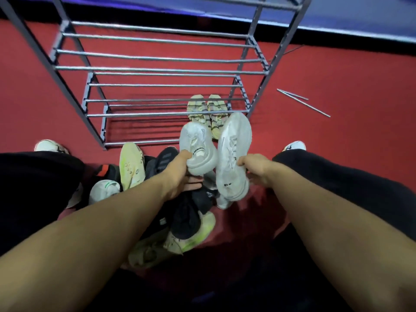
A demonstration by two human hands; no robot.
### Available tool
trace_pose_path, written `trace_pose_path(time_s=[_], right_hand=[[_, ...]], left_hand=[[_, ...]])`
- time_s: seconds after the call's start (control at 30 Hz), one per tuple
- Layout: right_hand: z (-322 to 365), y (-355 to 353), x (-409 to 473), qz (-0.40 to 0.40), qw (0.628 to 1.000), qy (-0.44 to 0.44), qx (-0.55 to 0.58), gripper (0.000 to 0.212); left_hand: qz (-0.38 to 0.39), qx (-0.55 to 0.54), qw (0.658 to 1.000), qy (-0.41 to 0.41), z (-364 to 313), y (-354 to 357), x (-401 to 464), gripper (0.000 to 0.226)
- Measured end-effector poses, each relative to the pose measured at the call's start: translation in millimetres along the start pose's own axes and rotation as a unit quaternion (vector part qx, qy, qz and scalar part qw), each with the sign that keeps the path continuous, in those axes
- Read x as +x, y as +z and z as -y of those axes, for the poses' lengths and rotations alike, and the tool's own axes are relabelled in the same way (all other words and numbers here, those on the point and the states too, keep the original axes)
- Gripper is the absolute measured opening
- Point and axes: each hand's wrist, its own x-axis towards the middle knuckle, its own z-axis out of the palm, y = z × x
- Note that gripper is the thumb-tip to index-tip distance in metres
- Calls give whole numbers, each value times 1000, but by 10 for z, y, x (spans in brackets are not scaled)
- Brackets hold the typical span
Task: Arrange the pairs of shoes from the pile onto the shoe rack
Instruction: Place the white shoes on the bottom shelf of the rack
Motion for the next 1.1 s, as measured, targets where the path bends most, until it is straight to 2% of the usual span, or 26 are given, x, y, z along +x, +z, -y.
trace_pose_path(time_s=[0.07,0.2,0.3,0.37,0.43,0.5,0.57,0.63,0.7,0.77,0.83,0.87,0.9,0.97,1.03,1.1], right_hand=[[-69,192,3,22,999,12,49,16],[-8,614,-52,103,989,-8,108,17],[26,782,-117,147,984,-8,99,24],[53,810,-132,137,981,17,137,38],[91,789,-191,114,982,30,146,58],[135,742,-217,136,985,25,101,67],[147,718,-258,194,979,28,55,63],[168,717,-288,221,973,30,65,49],[223,684,-289,208,971,28,115,31],[316,618,-264,194,963,38,183,17],[406,525,-256,154,962,55,218,22],[439,482,-258,131,964,60,225,25],[462,447,-260,110,965,63,231,26],[474,422,-241,70,966,70,239,27],[458,438,-188,43,972,72,220,26],[419,501,-129,35,976,62,204,20]], left_hand=[[27,18,999,-4,-59,-13,-138,45],[64,96,993,-19,-10,-106,-363,42],[26,96,995,-23,79,-224,-453,31],[-9,71,997,-15,99,-223,-481,25],[-40,60,997,-1,108,-175,-475,29],[-72,87,993,22,130,-144,-452,34],[-108,135,984,43,166,-156,-425,43],[-111,154,981,50,142,-151,-445,53],[-94,104,989,44,76,-125,-450,63],[-68,15,997,32,-19,-98,-476,60],[-79,17,996,41,-77,-95,-505,29],[-102,29,993,60,-99,-107,-521,27],[-127,28,988,87,-105,-138,-513,41],[-180,-8,978,108,-150,-243,-487,53],[-213,-49,970,105,-218,-356,-492,55],[-223,-54,969,88,-261,-445,-507,45]])
